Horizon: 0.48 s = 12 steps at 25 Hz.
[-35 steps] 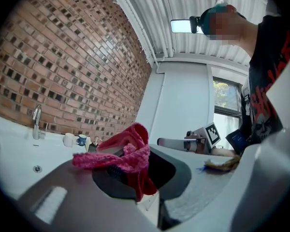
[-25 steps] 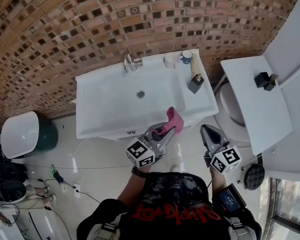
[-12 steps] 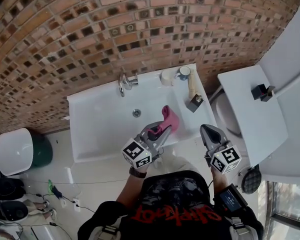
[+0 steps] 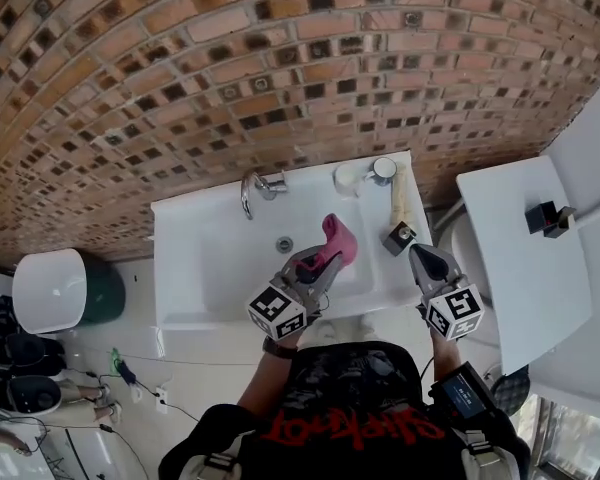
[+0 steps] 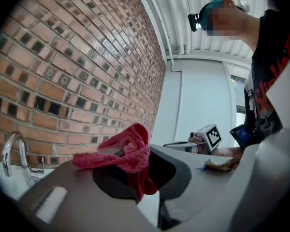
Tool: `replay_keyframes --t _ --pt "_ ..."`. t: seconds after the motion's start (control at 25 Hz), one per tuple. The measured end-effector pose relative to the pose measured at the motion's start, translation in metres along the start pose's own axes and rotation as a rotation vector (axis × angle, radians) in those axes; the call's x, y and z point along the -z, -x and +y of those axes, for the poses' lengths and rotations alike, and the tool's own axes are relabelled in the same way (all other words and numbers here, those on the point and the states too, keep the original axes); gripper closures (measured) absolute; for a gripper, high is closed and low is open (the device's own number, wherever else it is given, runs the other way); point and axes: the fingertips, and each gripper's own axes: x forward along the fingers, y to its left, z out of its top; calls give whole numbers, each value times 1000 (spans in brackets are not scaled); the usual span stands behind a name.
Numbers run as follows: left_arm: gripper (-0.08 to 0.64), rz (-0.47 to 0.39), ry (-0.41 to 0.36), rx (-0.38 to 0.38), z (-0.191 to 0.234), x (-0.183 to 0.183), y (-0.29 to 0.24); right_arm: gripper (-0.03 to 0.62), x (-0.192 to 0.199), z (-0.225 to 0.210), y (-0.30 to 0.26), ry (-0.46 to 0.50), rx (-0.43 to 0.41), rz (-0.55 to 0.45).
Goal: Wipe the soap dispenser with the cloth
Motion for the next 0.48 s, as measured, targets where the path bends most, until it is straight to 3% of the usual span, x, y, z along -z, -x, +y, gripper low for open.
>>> replay_keyframes --t 0.12,0.36,0.48 --pt "518 12 -9 -27 -1 4 -13 592 21 -36 -12 -15 0 26" --pt "518 38 38 3 -4 26 -18 384 110 -72 -49 89 9 140" --pt "518 48 12 39 0 24 -14 259 159 -77 -69 27 17 201"
